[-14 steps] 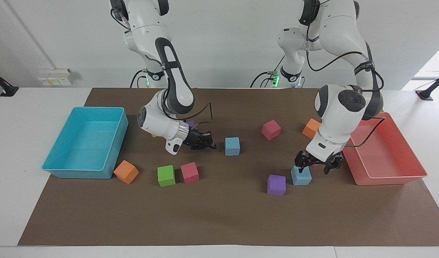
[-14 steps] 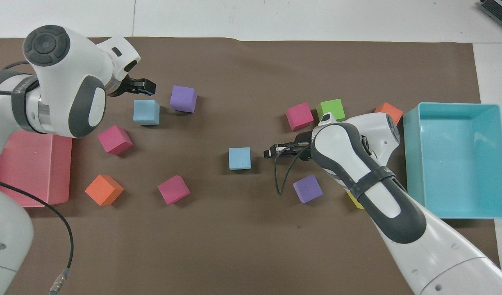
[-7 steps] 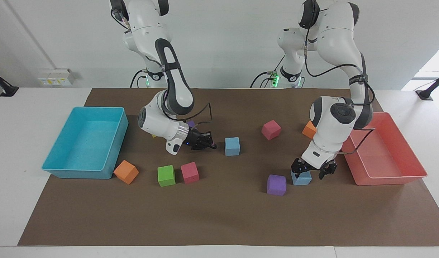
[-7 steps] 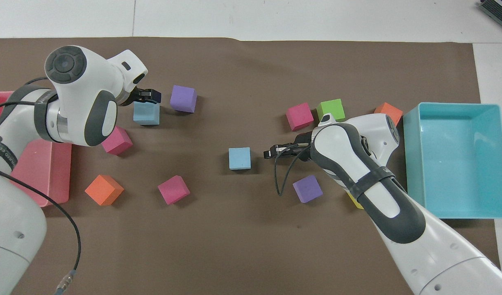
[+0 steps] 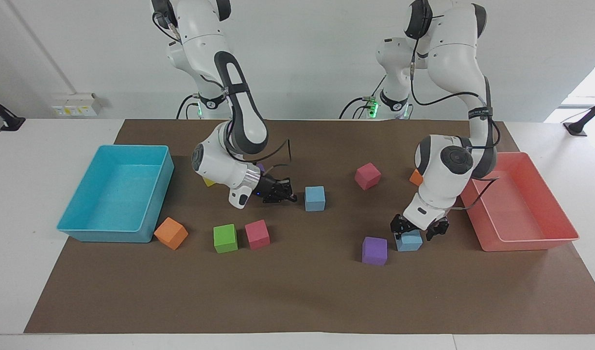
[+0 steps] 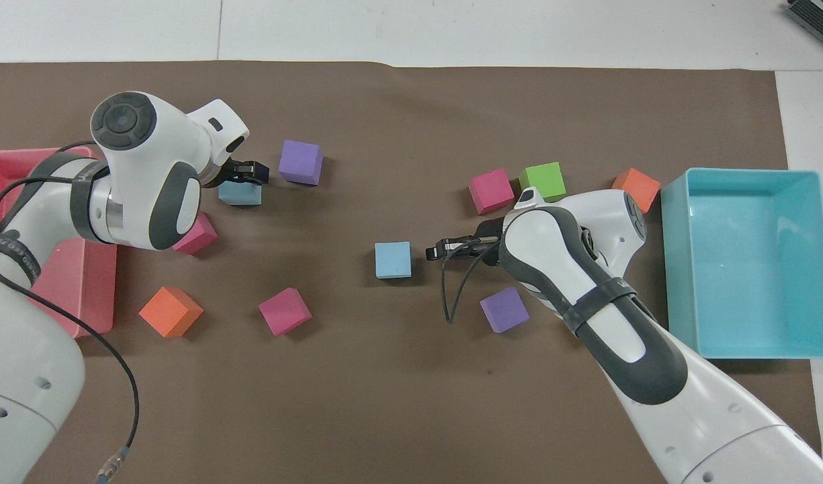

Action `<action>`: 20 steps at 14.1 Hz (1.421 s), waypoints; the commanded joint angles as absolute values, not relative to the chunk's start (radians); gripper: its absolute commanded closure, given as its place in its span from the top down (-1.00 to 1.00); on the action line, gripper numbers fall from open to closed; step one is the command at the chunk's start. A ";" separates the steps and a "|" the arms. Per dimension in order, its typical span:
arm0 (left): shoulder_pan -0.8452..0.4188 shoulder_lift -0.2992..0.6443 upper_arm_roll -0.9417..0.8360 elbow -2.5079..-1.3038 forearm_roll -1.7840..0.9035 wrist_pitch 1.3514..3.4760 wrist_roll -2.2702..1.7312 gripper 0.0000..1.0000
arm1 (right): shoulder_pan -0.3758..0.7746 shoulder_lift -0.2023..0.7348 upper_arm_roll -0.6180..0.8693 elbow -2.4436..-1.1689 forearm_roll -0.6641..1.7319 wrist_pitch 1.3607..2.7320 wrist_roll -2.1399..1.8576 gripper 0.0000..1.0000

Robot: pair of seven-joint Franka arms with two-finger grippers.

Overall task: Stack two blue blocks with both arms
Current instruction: 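Lower the left gripper onto the other light-blue cube and grasp it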

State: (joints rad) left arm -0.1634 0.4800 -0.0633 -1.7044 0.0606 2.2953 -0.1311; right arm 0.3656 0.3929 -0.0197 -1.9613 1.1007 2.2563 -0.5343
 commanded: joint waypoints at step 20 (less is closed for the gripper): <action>-0.169 0.457 -0.058 -1.770 0.086 2.350 -0.170 -0.83 | 0.362 0.394 -0.015 -1.971 1.138 2.275 -0.571 -1.00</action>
